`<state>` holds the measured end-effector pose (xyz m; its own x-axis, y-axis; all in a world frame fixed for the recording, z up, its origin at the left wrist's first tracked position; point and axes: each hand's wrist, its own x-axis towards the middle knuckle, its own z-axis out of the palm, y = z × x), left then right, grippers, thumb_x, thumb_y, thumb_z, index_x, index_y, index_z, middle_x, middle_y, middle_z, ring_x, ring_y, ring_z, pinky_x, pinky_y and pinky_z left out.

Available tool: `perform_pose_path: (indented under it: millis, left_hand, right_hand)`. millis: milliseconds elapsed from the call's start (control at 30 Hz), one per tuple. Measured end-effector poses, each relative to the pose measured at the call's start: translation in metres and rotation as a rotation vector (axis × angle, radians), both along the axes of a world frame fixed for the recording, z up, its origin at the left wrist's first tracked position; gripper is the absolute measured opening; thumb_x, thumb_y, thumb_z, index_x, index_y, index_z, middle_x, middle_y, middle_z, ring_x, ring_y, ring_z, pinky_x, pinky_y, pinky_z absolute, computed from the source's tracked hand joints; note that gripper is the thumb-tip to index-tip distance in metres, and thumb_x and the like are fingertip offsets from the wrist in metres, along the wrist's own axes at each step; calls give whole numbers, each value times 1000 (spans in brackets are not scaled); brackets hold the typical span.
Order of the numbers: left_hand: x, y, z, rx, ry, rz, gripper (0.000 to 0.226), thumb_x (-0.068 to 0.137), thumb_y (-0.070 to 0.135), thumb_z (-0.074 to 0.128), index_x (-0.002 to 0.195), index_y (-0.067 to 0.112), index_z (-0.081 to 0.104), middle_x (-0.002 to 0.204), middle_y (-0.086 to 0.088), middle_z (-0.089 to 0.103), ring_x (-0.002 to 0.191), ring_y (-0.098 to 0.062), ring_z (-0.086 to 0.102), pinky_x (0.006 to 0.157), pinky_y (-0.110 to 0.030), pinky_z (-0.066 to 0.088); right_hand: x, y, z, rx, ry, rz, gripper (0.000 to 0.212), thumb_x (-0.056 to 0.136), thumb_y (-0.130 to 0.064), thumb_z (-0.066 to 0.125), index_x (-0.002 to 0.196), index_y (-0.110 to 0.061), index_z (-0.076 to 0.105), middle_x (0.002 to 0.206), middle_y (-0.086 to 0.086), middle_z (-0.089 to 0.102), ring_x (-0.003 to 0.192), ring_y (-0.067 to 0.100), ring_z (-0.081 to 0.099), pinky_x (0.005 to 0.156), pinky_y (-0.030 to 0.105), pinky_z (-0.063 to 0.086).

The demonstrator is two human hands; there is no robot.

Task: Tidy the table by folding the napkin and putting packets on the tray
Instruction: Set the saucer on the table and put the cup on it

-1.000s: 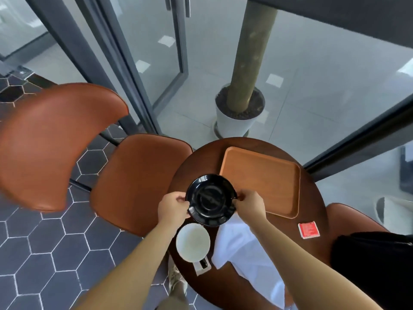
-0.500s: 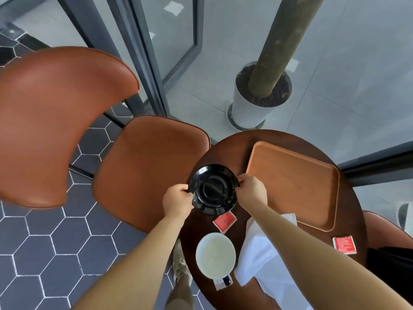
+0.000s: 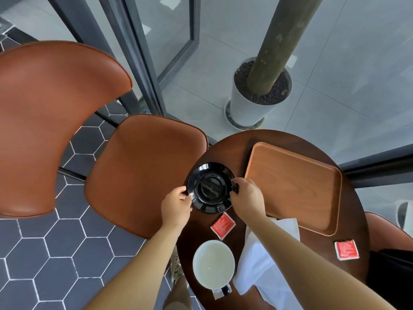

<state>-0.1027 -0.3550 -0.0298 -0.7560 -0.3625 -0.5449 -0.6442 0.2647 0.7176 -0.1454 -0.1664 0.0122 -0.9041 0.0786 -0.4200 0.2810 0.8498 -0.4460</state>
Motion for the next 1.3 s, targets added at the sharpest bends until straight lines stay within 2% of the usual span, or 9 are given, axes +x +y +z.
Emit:
perform_pose_path:
  millis: [100,200,300,367,433,567,800,1067,1300]
  left_hand:
    - [21,-4,3,-294,153,-191,36,92,12,64,128,8,62,108,-6,67,92,-19,66,85,-33,54]
    - [53,-6,-4,-564,368,-469,40,83,5,69,123,5,61,114,-10,60,105,-25,59,85,-35,56]
    - [78,-7,-24,-681,404,-750,44,85,12,69,127,7,59,132,-16,54,130,-32,50,102,-44,51]
    - [83,-9,-40,-727,413,-832,44,89,17,67,131,8,57,141,-17,50,140,-35,42,108,-47,46]
    - [83,-8,-50,-736,429,-850,41,98,27,53,134,8,54,146,-18,44,144,-35,35,114,-49,41]
    - [83,-7,-64,-738,436,-874,49,104,39,33,141,9,45,152,-18,36,150,-34,23,120,-49,28]
    - [85,-7,-72,-773,436,-912,59,103,47,37,146,8,39,158,-20,29,153,-33,13,124,-48,16]
    - [84,-8,-73,-793,465,-945,65,104,47,35,155,8,27,163,-21,19,154,-35,9,123,-50,18]
    - [83,-8,-72,-817,474,-943,65,103,48,36,153,6,31,163,-22,20,153,-35,9,123,-52,19]
  right_hand:
    - [10,-2,0,32,82,123,50,87,-13,65,136,-14,55,138,9,53,125,30,49,101,39,48]
    - [13,-7,-1,142,98,321,85,80,-42,76,150,-26,32,161,5,22,147,33,21,111,46,41]
    - [13,-12,-10,200,85,452,114,68,-63,78,157,-31,12,168,7,-1,153,34,0,119,51,24]
    - [10,-14,-19,218,65,481,125,64,-69,78,157,-32,3,167,9,-8,154,34,-5,122,50,17]
    - [7,-15,-27,231,56,483,130,61,-72,78,157,-31,0,167,10,-10,154,34,-5,122,49,17]
    - [6,-15,-35,235,68,481,131,61,-76,74,157,-26,-1,167,11,-10,154,34,-3,121,49,20]
    - [5,-18,-33,239,75,456,129,65,-76,72,158,-23,-1,167,10,-10,154,34,-5,123,50,19]
    - [5,-22,-38,201,117,379,127,64,-75,72,157,-23,4,167,12,-6,153,35,-4,123,51,20]
    - [5,-22,-49,177,168,357,123,65,-75,71,157,-24,8,167,13,-5,153,35,-6,122,51,16]
